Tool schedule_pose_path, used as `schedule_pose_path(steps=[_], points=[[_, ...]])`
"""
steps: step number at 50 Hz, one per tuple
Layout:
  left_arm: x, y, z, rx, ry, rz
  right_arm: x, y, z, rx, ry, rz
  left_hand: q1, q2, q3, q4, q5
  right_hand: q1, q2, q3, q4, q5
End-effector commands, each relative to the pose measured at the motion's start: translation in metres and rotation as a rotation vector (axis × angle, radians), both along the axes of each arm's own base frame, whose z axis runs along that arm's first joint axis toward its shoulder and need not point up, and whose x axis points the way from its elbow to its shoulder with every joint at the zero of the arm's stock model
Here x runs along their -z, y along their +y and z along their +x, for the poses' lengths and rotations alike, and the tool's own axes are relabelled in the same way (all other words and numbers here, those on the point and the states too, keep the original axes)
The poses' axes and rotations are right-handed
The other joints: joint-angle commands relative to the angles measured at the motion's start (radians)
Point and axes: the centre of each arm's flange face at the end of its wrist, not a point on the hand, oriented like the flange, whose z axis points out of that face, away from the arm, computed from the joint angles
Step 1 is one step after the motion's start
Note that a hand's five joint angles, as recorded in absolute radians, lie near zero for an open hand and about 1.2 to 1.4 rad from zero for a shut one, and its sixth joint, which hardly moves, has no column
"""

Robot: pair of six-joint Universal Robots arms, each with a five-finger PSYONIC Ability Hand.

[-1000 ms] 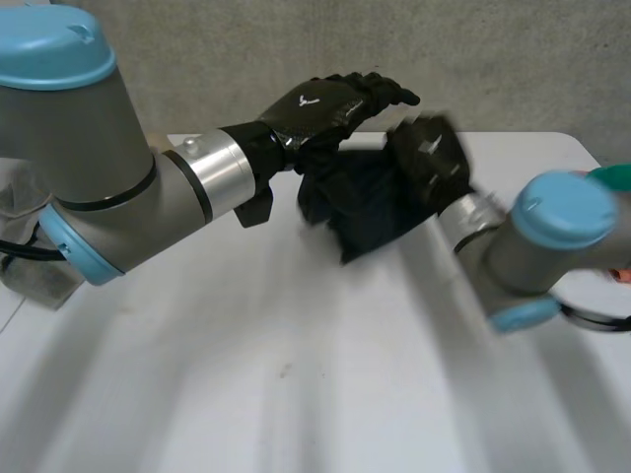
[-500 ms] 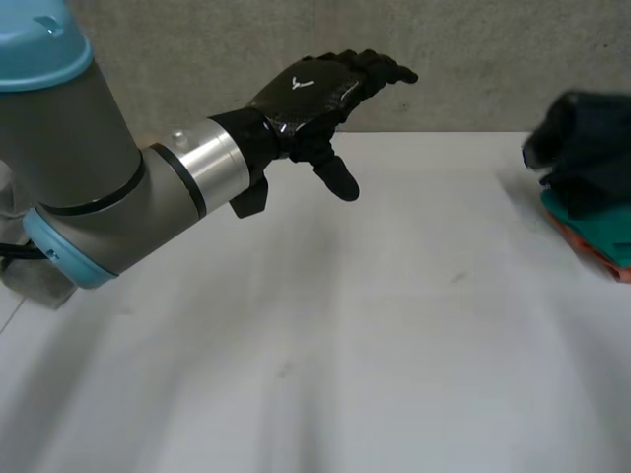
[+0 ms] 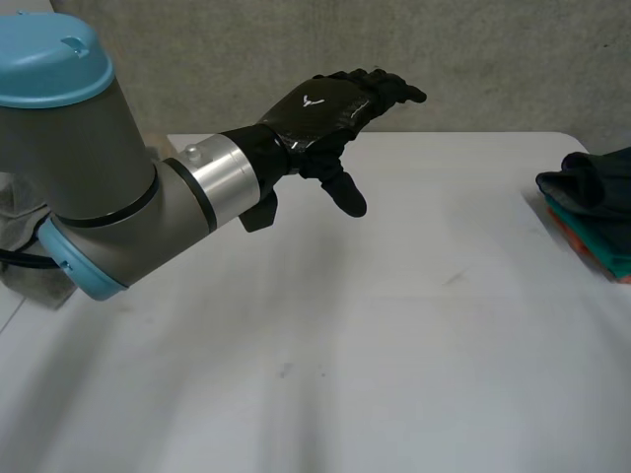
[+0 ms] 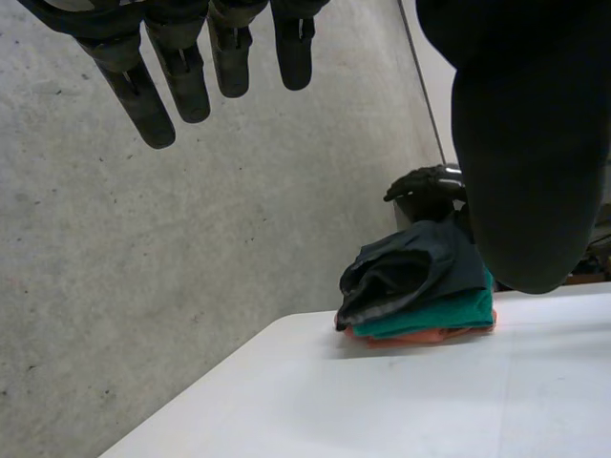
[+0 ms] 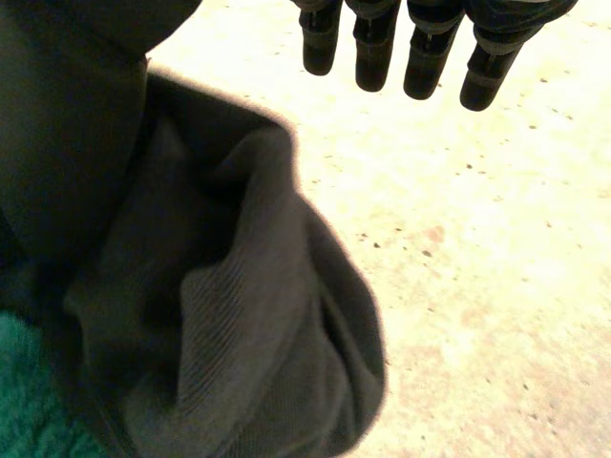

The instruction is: Fold the laundry.

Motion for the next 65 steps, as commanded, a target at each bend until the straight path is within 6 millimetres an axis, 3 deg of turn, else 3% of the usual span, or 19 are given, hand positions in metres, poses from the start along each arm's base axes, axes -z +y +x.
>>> schedule_pose_path(steps=[1, 14, 18, 19, 23, 25, 26, 30, 31, 34, 38, 39, 46, 52, 54, 57, 58, 61, 65], points=[[-0.008, 0.011, -0.003, 0.022, 0.01, -0.015, -0.04, 0.02, -0.011, 0.168, -0.038, 0.082, 0.029, 0.027, 0.008, 0.016, -0.001, -0.057, -0.036, -0.038, -0.039, -0.048], [-0.04, 0.032, -0.001, 0.051, 0.059, -0.073, -0.13, 0.063, -0.052, 0.7, 0.279, 0.108, 0.029, 0.027, 0.008, 0.016, -0.001, -0.057, -0.036, -0.038, -0.039, -0.048], [-0.056, 0.037, 0.004, 0.048, 0.084, -0.106, -0.168, 0.062, 0.004, 0.617, 0.293, -0.044, 0.029, 0.027, 0.008, 0.016, -0.001, -0.057, -0.036, -0.038, -0.039, -0.048], [-0.058, 0.039, 0.005, 0.045, 0.089, -0.112, -0.181, 0.064, 0.041, 0.526, 0.268, -0.112, 0.029, 0.027, 0.008, 0.016, -0.001, -0.057, -0.036, -0.038, -0.039, -0.048], [-0.08, 0.042, 0.016, 0.005, 0.123, -0.154, -0.192, 0.084, 0.117, 0.287, 0.198, -0.213, 0.029, 0.027, 0.008, 0.016, -0.001, -0.057, -0.036, -0.038, -0.039, -0.048], [-0.086, 0.04, 0.021, -0.034, 0.134, -0.16, -0.189, 0.096, 0.143, 0.186, 0.186, -0.235, 0.029, 0.027, 0.008, 0.016, -0.001, -0.057, -0.036, -0.038, -0.039, -0.048], [-0.089, 0.036, 0.026, -0.066, 0.139, -0.165, -0.184, 0.111, 0.171, 0.073, 0.175, -0.247, 0.029, 0.027, 0.008, 0.016, -0.001, -0.057, -0.036, -0.038, -0.039, -0.048], [-0.09, -0.01, 0.07, -0.332, 0.117, -0.16, -0.152, 0.152, 0.23, -0.171, 0.189, -0.222, 0.029, 0.027, 0.008, 0.016, -0.001, -0.057, -0.036, -0.038, -0.039, -0.048], [-0.086, -0.036, 0.097, -0.459, 0.089, -0.152, -0.144, 0.16, 0.239, -0.21, 0.191, -0.205, 0.023, 0.021, 0.002, 0.01, -0.007, -0.057, -0.036, -0.038, -0.039, -0.048], [-0.075, -0.071, 0.135, -0.618, 0.025, -0.167, -0.112, 0.187, 0.266, -0.313, 0.189, -0.118, 0.02, 0.018, -0.001, 0.007, -0.01, -0.057, -0.036, -0.038, -0.039, -0.048], [-0.026, -0.127, 0.178, -0.76, -0.181, -0.183, -0.079, 0.211, 0.287, -0.373, 0.227, -0.027, 0.02, 0.018, -0.001, 0.007, -0.01, -0.057, -0.036, -0.038, -0.039, -0.048], [0.005, -0.149, 0.19, -0.785, -0.292, -0.183, -0.071, 0.214, 0.289, -0.379, 0.237, -0.002, 0.02, 0.018, -0.001, 0.007, -0.01, -0.057, -0.036, -0.038, -0.039, -0.048], [0.116, -0.217, 0.236, -0.804, -0.685, -0.253, -0.03, 0.222, 0.294, -0.349, 0.332, 0.133, 0.017, 0.015, -0.004, 0.004, -0.013, -0.057, -0.036, -0.038, -0.039, -0.048], [0.161, -0.255, 0.259, -0.853, -0.696, -0.311, -0.015, 0.226, 0.289, -0.333, 0.376, 0.18, 0.058, 0.056, 0.037, 0.045, 0.028, -0.057, -0.036, -0.038, -0.039, -0.048], [0.172, -0.264, 0.269, -0.876, -0.673, -0.311, -0.013, 0.228, 0.289, -0.337, 0.378, 0.19, 0.35, 0.347, 0.328, 0.337, 0.319, -0.057, -0.036, -0.038, -0.039, -0.048], [0.176, -0.266, 0.265, -0.869, -0.639, -0.315, -0.01, 0.229, 0.288, -0.336, 0.378, 0.197, 1.124, 1.122, 1.103, 1.111, 1.094, -0.057, -0.036, -0.038, -0.039, -0.048], [0.175, -0.266, 0.259, -0.865, -0.619, -0.32, -0.01, 0.229, 0.288, -0.335, 0.378, 0.199, 1.205, 1.203, 1.184, 1.192, 1.175, -0.057, -0.036, -0.038, -0.039, -0.048], [0.161, -0.261, 0.243, -0.853, -0.575, -0.346, -0.01, 0.228, 0.287, -0.331, 0.376, 0.202, 1.206, 1.204, 1.185, 1.193, 1.176, -0.057, -0.036, -0.038, -0.039, -0.048], [0.096, -0.238, 0.214, -0.843, -0.417, -0.441, -0.01, 0.223, 0.283, -0.31, 0.373, 0.199, 1.206, 1.204, 1.185, 1.193, 1.176, -0.057, -0.036, -0.038, -0.039, -0.048]])
